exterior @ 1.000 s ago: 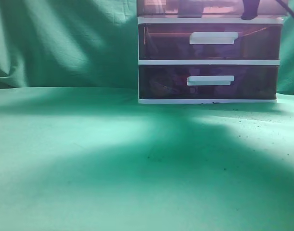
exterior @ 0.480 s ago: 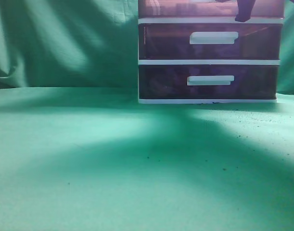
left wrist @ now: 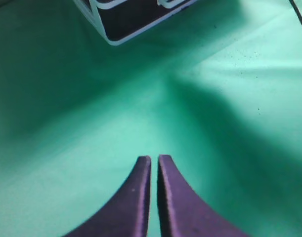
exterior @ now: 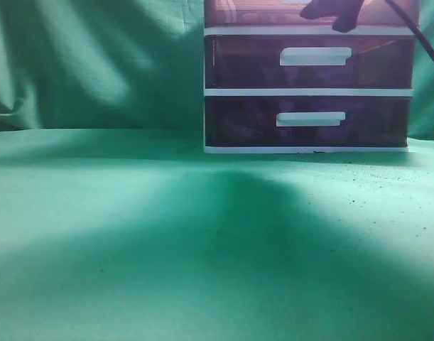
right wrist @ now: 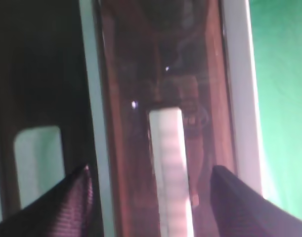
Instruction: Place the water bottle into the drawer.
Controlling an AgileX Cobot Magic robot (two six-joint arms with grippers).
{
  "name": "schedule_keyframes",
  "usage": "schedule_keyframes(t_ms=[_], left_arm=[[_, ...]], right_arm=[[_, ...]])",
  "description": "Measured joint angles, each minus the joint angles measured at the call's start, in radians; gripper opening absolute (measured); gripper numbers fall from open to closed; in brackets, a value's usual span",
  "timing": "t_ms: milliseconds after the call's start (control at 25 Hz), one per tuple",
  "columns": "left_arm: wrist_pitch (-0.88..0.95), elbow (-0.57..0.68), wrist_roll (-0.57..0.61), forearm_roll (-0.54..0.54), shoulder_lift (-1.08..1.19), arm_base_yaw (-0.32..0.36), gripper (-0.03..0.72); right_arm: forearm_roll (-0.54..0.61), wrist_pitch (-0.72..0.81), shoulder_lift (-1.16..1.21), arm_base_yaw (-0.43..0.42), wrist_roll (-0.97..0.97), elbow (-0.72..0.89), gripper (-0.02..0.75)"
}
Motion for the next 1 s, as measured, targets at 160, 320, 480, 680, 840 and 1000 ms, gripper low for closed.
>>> schedule_keyframes(t_ms=[160, 320, 480, 680, 840, 1000], left_arm=[[-0.032, 0.000, -0.009, 0.000, -0.004, 0.000, 0.000], [-0.153, 0.000, 0.042, -0.062, -0.073, 0.000, 0.000], [-0.211, 0.002, 0.121, -0.112, -0.195, 0.000, 0.000], [-0.222, 0.119, 0.137, -0.126, -0.392, 0.000, 0.000], [-0.222, 0.290, 0.137, -0.159, -0.579, 0.000, 0.000], [-0.269, 0.446, 0.140, -0.186, -0.762, 0.000, 0.000]], right_arm=[[0.049, -0.020, -0.079, 0.042, 0.000, 0.070, 0.459], [0.289, -0.025, -0.228, 0.125, 0.060, 0.133, 0.459], [0.642, 0.086, -0.413, 0.250, 0.113, 0.164, 0.376], [0.896, 0.520, -0.605, 0.310, 0.135, 0.166, 0.058], [0.935, 0.806, -0.710, 0.312, 0.280, 0.170, 0.000], [0.924, 1.028, -0.783, 0.312, 0.512, 0.170, 0.000]])
